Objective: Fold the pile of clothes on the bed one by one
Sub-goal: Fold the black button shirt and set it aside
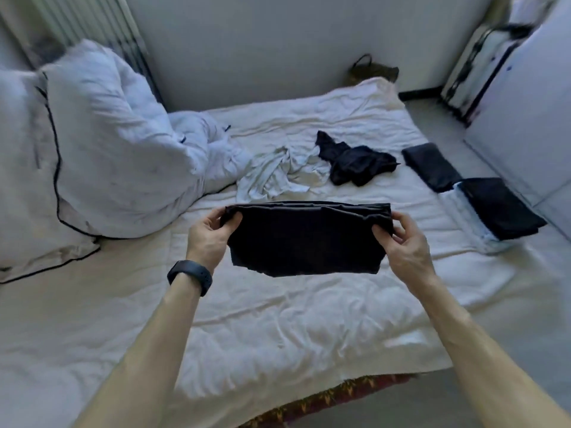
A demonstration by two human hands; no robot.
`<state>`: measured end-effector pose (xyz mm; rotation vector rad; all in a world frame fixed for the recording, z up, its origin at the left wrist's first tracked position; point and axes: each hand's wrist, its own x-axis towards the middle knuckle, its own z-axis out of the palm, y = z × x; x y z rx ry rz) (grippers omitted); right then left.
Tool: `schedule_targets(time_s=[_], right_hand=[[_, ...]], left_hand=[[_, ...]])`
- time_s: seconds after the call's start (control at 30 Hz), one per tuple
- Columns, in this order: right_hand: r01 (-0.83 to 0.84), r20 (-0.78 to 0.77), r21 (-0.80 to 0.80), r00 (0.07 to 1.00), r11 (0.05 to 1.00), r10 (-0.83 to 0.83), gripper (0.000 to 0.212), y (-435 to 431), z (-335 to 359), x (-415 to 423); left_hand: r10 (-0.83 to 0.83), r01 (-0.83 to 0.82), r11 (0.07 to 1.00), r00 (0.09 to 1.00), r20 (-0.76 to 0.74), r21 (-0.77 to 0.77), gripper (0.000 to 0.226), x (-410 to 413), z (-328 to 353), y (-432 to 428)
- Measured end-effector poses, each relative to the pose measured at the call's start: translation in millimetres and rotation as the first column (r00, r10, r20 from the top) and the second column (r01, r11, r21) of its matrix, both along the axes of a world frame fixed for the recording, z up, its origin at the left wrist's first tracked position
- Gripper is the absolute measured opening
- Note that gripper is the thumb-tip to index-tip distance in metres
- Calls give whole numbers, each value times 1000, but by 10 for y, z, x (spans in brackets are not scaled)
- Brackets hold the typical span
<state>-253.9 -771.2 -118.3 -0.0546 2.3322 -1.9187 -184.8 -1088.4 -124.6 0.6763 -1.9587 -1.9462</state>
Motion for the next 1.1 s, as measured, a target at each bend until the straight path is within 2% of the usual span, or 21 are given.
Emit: schedule_targets(time_s=[0.2, 0.3, 0.43, 0.57, 0.63, 0.8, 1.0, 1.1], right_hand=[[126, -216, 15, 969, 992, -120, 24, 1067, 1245, 77], [220, -269, 23, 941, 975, -206, 29, 1581, 1590, 187], [348, -308, 6, 893, 938, -329, 17, 2221, 1914, 303], [483, -360, -1, 817, 876, -451, 19, 2747, 2115, 357], [555, -377, 4, 772, 832, -513, 20, 3018, 2184, 386], [699, -393, -20, 652, 714, -649, 16, 3625, 2355, 453], [781, -430, -35, 552, 624, -715, 17, 4341, 2397, 497], [804, -434, -49, 517, 592, -738, 18, 4745, 2408, 405]], left_hand=[[-172, 170, 985, 970, -173, -26, 9, -423, 1405, 896], [-278, 262, 960, 929, -246, -94, 10, -595, 1820, 1370], [-421, 396, 907, 862, -283, -143, 13, -929, 2189, 1978], [-525, 482, 851, 788, -321, -210, 18, -1322, 2361, 2557], [-601, 556, 799, 713, -361, -230, 16, -1501, 2443, 2908], [-692, 675, 708, 607, -390, -206, 17, -1883, 2554, 3771], [-767, 778, 601, 495, -409, -185, 19, -2269, 2633, 4754], [-788, 803, 568, 466, -403, -182, 21, -2465, 2661, 5274]])
